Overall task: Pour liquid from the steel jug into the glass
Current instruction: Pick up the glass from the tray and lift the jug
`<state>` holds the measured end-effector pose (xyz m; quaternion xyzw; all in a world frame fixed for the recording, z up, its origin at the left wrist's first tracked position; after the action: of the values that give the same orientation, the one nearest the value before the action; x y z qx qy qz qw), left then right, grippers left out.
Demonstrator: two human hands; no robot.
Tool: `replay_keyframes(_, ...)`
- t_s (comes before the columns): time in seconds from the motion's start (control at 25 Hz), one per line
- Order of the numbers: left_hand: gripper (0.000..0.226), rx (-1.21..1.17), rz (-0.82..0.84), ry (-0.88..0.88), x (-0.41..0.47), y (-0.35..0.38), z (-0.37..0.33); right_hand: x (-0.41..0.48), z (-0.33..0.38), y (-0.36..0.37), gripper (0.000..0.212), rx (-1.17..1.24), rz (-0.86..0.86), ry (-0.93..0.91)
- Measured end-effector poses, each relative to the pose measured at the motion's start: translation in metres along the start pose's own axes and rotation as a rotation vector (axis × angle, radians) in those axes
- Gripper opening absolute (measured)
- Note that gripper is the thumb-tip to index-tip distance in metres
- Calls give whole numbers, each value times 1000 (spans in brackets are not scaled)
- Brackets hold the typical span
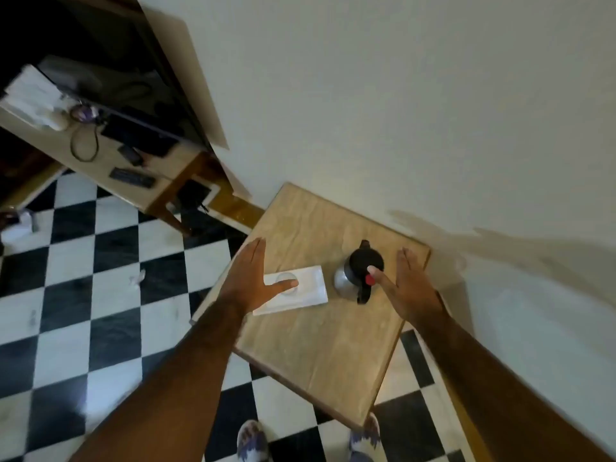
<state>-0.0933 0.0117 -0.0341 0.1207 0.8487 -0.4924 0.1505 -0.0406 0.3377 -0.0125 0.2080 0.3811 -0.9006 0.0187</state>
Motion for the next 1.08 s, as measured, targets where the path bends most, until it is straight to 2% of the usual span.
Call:
replay_keyframes(0.12, 125, -77, 85, -128, 24, 55, 38, 20, -29, 39, 73, 210, -20, 38)
replay_keyframes(0.2, 123, -122, 104, -173, 35, 85, 56, 27, -47, 68, 60, 372, 31, 159)
replay_keyframes(0.32, 117, -189, 148, -212, 51, 122, 74, 33, -78, 102, 66, 530, 23, 347)
replay_keyframes(0.48, 101, -260, 161, -231, 62, 165, 88, 37, -109, 129, 64, 702, -60, 388)
replay_keyframes(0.64, 81, -389, 18, -257, 65, 180, 97, 45, -115, 142, 45, 897, -94, 287)
replay_keyframes(0.76, 69, -481, -54, -287, 65, 185, 103, 48, -115, 145, 42, 965, -143, 215)
replay_keyframes(0.88, 66, -536, -55, -287, 66, 189, 105, 46, -116, 151, 39, 994, -184, 194)
replay_keyframes(1.08, 68, -476, -71, -203, 79, 170, 89, 51, -124, 138, 33, 1016, -232, 194)
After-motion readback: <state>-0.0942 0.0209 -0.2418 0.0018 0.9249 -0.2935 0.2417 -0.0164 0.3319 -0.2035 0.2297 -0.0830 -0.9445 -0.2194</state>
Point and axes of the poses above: each hand's wrist, its own x-axis towards the middle knuckle, its own y-axis out of the palm, z = x × y, the point moved 10 cm from there along x, towards the middle knuckle, and after that the axes turned 4 degrees about -y, right-handed, at the moved point
